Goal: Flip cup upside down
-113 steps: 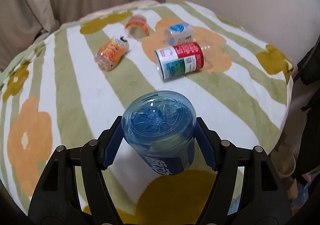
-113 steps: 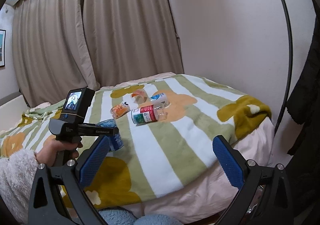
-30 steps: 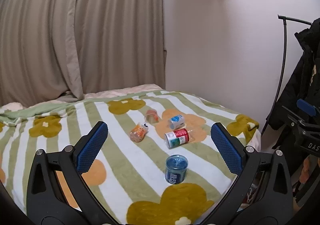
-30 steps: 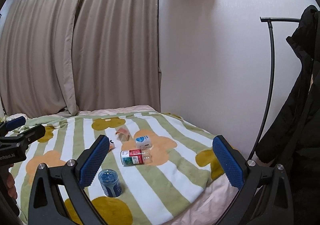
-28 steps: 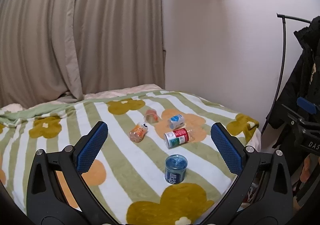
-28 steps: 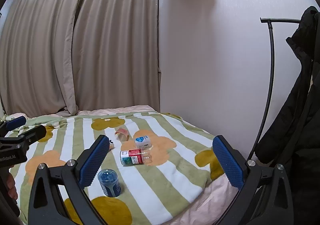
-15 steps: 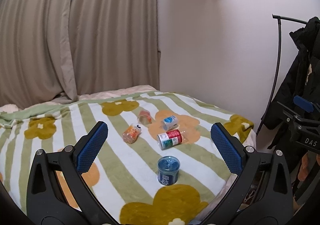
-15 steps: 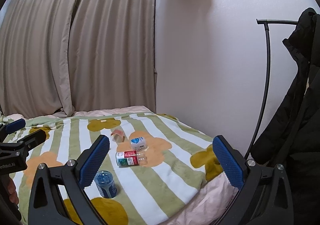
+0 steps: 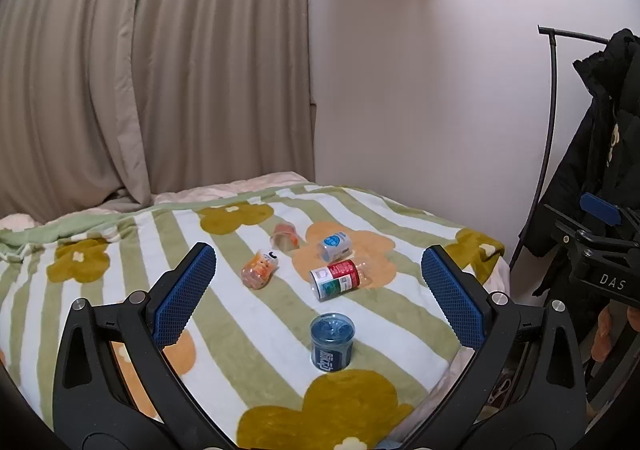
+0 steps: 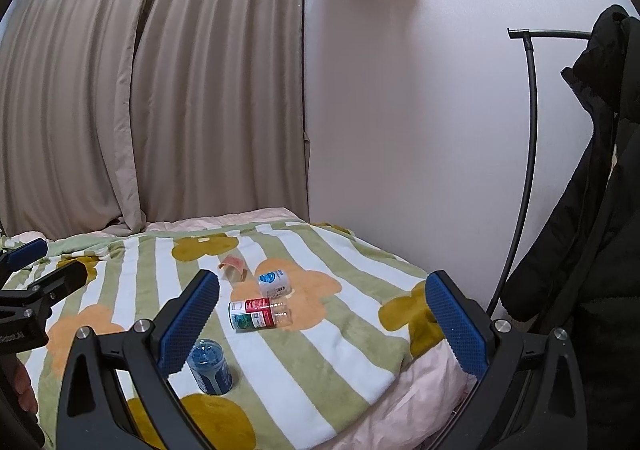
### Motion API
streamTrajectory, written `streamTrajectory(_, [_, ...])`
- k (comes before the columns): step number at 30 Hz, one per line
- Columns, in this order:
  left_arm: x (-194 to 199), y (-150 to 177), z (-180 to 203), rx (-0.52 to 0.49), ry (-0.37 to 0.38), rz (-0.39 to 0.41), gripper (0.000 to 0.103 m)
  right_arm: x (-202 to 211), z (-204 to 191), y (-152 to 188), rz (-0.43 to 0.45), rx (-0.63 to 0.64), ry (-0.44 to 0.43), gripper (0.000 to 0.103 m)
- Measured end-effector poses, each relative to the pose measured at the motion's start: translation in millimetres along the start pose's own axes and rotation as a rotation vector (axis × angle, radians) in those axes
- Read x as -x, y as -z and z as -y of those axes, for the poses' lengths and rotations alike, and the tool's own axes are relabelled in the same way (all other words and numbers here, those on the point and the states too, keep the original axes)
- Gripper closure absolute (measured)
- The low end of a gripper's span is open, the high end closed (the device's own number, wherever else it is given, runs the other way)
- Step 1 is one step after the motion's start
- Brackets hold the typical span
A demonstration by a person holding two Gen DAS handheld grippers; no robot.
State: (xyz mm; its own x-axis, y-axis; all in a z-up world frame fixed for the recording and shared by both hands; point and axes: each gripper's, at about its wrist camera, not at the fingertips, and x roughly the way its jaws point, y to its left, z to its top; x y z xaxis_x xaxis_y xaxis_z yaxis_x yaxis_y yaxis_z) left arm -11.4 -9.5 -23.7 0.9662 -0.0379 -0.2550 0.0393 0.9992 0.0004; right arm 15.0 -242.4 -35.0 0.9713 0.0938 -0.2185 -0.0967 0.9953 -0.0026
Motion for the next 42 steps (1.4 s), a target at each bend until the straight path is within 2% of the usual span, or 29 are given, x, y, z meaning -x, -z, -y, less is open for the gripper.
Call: streamTrajectory(42, [11, -7, -8, 0.006, -0.014, 0.022, 0.000, 2, -7, -3, 0.009, 0.001, -0.008, 0.000])
